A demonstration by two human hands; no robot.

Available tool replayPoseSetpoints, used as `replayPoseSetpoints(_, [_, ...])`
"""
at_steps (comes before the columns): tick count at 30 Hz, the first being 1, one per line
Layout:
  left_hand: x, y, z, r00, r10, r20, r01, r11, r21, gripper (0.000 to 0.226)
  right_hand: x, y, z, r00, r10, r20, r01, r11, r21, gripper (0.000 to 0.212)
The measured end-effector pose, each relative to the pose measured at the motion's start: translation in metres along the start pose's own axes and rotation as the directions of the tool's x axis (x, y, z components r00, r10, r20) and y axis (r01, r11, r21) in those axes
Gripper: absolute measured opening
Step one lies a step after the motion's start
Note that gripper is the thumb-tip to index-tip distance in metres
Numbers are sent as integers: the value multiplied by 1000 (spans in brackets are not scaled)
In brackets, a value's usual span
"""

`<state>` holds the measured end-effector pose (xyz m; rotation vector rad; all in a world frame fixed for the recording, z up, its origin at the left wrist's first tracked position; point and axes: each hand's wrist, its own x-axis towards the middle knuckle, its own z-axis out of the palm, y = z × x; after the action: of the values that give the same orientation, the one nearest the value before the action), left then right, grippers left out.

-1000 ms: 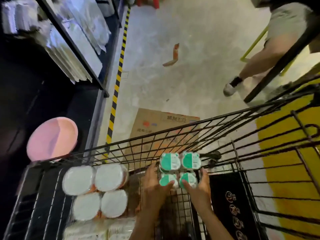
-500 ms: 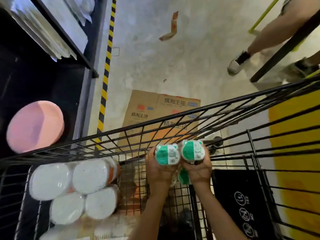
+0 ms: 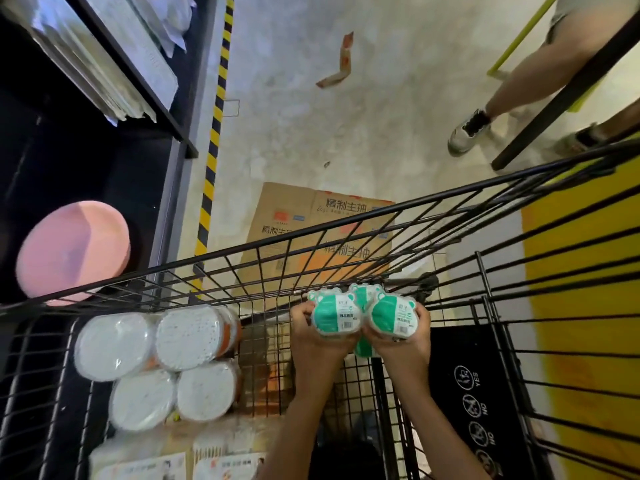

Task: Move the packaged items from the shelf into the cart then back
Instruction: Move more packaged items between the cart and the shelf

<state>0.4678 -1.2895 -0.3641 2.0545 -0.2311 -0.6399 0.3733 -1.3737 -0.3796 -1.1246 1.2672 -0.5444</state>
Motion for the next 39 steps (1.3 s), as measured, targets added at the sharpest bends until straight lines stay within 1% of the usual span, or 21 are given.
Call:
replayPoseSetpoints(2, [-5, 3, -5, 1000, 7, -4, -7, 1000, -10, 84, -8, -3, -4, 998, 33, 45, -35, 998, 48, 82])
replayPoseSetpoints(4, [-9, 3, -10, 999, 38, 1, -38, 999, -10, 93, -16, -6, -7, 998, 25, 62, -26, 999, 26, 80])
replayPoseSetpoints(5, [-13, 2, -13, 998, 69, 1, -69, 997, 29, 93, -21, -9, -8, 998, 10, 60, -10, 1000, 1, 78])
replayPoseSetpoints(7, [-23, 1, -20, 990, 132, -50, -127, 987, 97, 82, -28, -14, -10, 998, -8, 54, 11, 999, -51, 76])
replayPoseSetpoints(9, [-32, 1, -30, 982, 164, -91, -156, 983, 92, 79, -38, -23, -9, 998, -32, 56, 36, 996, -79, 79])
replayPoseSetpoints(11, [-41, 7, -46, 992, 88, -86, -88, 996, 2, 71, -51, -33, -9, 996, -60, 64, 66, 992, -103, 82])
replayPoseSetpoints(14, [-54, 19, -74, 995, 28, -98, -36, 996, -81, 68, -74, -58, -7, 979, -135, 151, 155, 979, -131, 82])
replayPoseSetpoints(17, [-80, 38, -108, 986, 5, -167, -32, 987, -155, 71, -102, -86, -2, 943, -180, 279, 234, 957, -172, 79])
replayPoseSetpoints(19, [-103, 50, -132, 973, 3, -230, -52, 976, -209, 71, -124, -105, 1, 905, -199, 375, 279, 944, -173, 80])
replayPoseSetpoints(21, [-131, 58, -158, 951, 21, -310, -102, 964, -246, 66, -151, -126, 6, 851, -214, 480, 326, 932, -161, 84])
replayPoseSetpoints(24, [-174, 64, -193, 900, -26, -436, -123, 942, -311, 63, -193, -154, 13, 754, -251, 607, 396, 911, -116, 70])
replayPoseSetpoints(26, [-206, 68, -214, 862, -36, -505, -149, 935, -322, 62, -221, -166, 18, 667, -269, 694, 453, 887, -92, 70])
replayPoseSetpoints(28, [-240, 69, -235, 814, -57, -578, -174, 925, -337, 62, -252, -172, 22, 577, -258, 775, 474, 878, -61, 74])
replayPoseSetpoints(30, [-277, 67, -255, 766, -83, -638, -191, 918, -348, 65, -284, -175, 26, 474, -227, 851, 482, 876, -35, 73])
replayPoseSetpoints(33, [-338, 61, -281, 701, -117, -703, -180, 925, -333, 71, -332, -170, 31, 335, -170, 927, 501, 865, -22, 73])
replayPoseSetpoints(36, [-399, 49, -302, 635, -158, -756, -172, 925, -338, 74, -381, -156, 30, 190, -72, 979, 467, 884, -26, 86])
replayPoseSetpoints(37, [-420, 45, -308, 611, -177, -771, -165, 925, -343, 75, -400, -152, 29, 145, -48, 988, 469, 883, -26, 88])
replayPoseSetpoints(39, [-465, 35, -318, 554, -223, -802, -143, 924, -355, 77, -441, -144, 26, 69, -42, 997, 480, 877, 4, 82])
